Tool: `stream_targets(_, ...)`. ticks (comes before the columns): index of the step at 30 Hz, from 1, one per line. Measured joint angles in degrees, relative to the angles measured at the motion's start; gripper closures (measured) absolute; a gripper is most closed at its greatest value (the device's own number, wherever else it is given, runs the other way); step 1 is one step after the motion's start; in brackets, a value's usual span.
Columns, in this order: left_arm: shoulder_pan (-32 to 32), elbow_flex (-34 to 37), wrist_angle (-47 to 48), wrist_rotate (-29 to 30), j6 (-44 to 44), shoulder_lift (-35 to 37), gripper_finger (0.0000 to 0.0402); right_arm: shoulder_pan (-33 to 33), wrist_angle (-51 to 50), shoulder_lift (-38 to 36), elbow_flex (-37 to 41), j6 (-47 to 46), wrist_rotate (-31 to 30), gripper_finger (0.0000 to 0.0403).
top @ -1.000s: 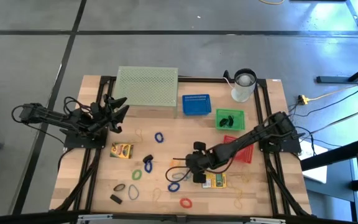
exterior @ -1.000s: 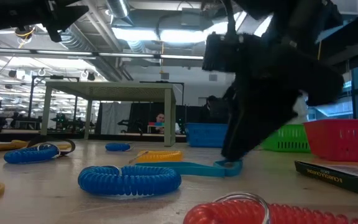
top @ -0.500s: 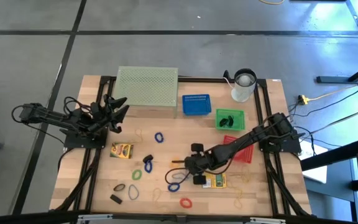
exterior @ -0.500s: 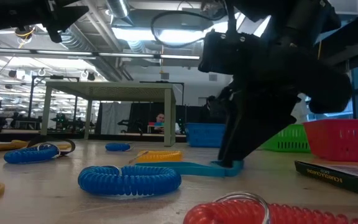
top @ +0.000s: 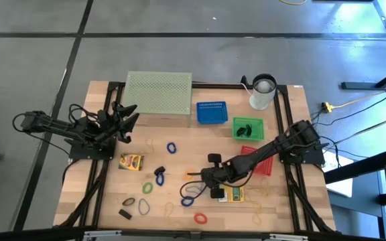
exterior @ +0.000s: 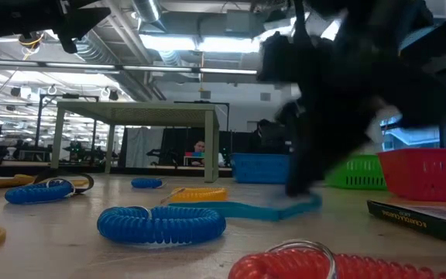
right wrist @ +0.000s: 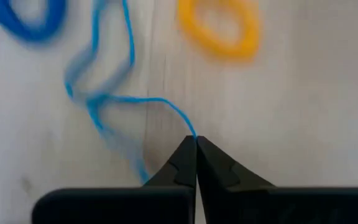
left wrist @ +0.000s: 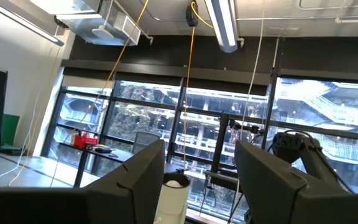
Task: Pick & Place Office Desk Supplies
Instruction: Put the blue rubber band into the green bin
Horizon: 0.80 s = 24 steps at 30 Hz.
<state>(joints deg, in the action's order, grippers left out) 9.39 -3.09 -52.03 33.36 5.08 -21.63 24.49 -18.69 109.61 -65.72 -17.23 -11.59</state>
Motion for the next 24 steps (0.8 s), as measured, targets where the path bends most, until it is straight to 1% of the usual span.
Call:
stream_targets(4, -0.02, 0.00, -0.01, 0.01, 0.06, 0.00, 0.0212, 0.00, 0.53, -4.61, -0.98, 3.59, -5.90, 0.0400)
stream_targets(6, -0.01, 0.00, 0.00, 0.00, 0.09, -0.01, 0.0210, 0.00, 0.79, -6.71, -0.97, 5.52, -10.70, 0.0401)
stream_targets(7, -0.02, 0.00, 0.00, 0.02, 0.11, -0.02, 0.0210, 0.00, 0.87, -8.14, -0.95, 5.89, -14.63, 0.0401)
stream_targets(9, -0.02, 0.00, -0.02, 0.02, 0.13, 0.00, 0.0211, -0.15, 2.45, -11.13, -0.98, 5.87, -24.71, 0.0400)
stream_targets(12, -0.02, 0.00, -0.07, 0.03, 0.14, 0.00, 0.0212, -0.63, 5.13, -15.73, -0.98, 3.38, -38.53, 0.0398)
stream_targets(14, -0.02, 0.00, -0.13, 0.18, 0.15, -0.02, 0.0212, -0.74, 7.74, -19.57, -0.99, 1.06, -45.59, 0.0398)
stream_targets(15, -0.02, 0.00, -0.51, 0.20, 0.15, -0.02, 0.0211, -0.70, 9.16, -21.46, -1.02, 0.08, -47.91, 0.0398)
stream_targets(17, 0.00, 0.00, -0.48, 0.20, 0.17, -0.02, 0.0210, -0.68, 11.47, -24.62, -1.06, -0.39, -50.16, 0.0398)
stream_targets(19, 0.00, 0.00, -0.58, 0.19, 0.15, -0.01, 0.0211, -0.66, 14.16, -27.26, -1.06, 0.04, -50.30, 0.0398)
stream_targets(22, -0.01, 0.00, -0.89, 0.22, 0.20, -0.02, 0.0212, -0.68, 18.00, -29.83, -1.08, 3.35, -48.49, 0.0397)
stream_targets(24, -0.01, 0.00, -1.29, 0.24, 1.21, -0.02, 0.0212, -0.68, 20.27, -30.17, -1.10, 6.65, -46.78, 0.0397)
